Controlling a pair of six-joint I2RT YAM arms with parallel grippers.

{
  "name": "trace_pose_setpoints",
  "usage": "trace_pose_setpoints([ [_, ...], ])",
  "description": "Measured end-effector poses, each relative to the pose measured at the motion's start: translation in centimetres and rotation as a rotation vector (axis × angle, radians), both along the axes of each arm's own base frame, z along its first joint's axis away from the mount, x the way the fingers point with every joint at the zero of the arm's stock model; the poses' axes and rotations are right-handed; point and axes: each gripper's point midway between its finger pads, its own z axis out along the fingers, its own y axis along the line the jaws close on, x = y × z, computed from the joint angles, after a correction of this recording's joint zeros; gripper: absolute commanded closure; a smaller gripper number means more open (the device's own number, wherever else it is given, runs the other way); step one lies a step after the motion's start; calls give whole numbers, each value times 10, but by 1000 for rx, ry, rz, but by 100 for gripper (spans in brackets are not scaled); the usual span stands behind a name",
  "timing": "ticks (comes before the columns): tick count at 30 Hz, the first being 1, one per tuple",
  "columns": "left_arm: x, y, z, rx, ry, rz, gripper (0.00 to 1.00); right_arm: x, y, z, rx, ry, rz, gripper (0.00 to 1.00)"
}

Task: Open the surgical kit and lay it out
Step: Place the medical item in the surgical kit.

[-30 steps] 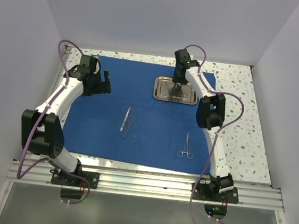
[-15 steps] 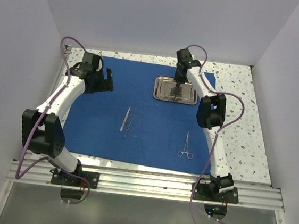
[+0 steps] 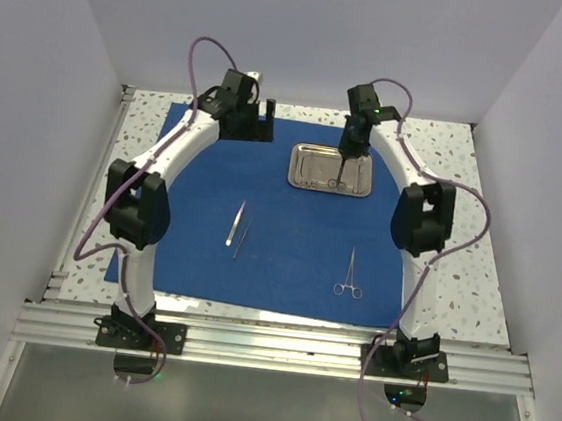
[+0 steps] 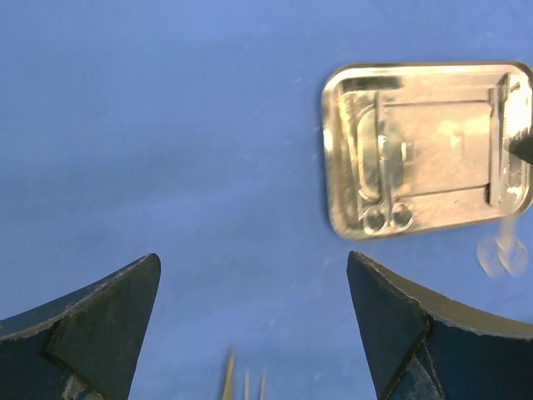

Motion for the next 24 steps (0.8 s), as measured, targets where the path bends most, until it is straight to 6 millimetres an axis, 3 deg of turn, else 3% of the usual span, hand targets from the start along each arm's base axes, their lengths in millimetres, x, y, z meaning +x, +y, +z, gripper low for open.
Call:
trace_pose_setpoints([
  [6, 29, -41, -26, -22, 12, -49, 4, -47, -10, 90, 71, -115, -12, 100],
  [9, 33, -66, -43, -26, 28, -81, 4, -80, -18, 106, 95, -142, -19, 100],
  [11, 31, -84, -54, -27, 41, -107, 5, -113, -25, 95, 110, -117, -24, 100],
  [15, 22, -112, -70, -29, 64, -146, 7, -193, -39, 36, 103, 42, -43, 100],
  [19, 21, -128, -79, -36, 68, -172, 9, -253, -41, -10, 78, 176, -41, 100],
  [24, 30, -136, -88, -49, 58, -174, 10, -286, -34, -14, 90, 186, -19, 100],
])
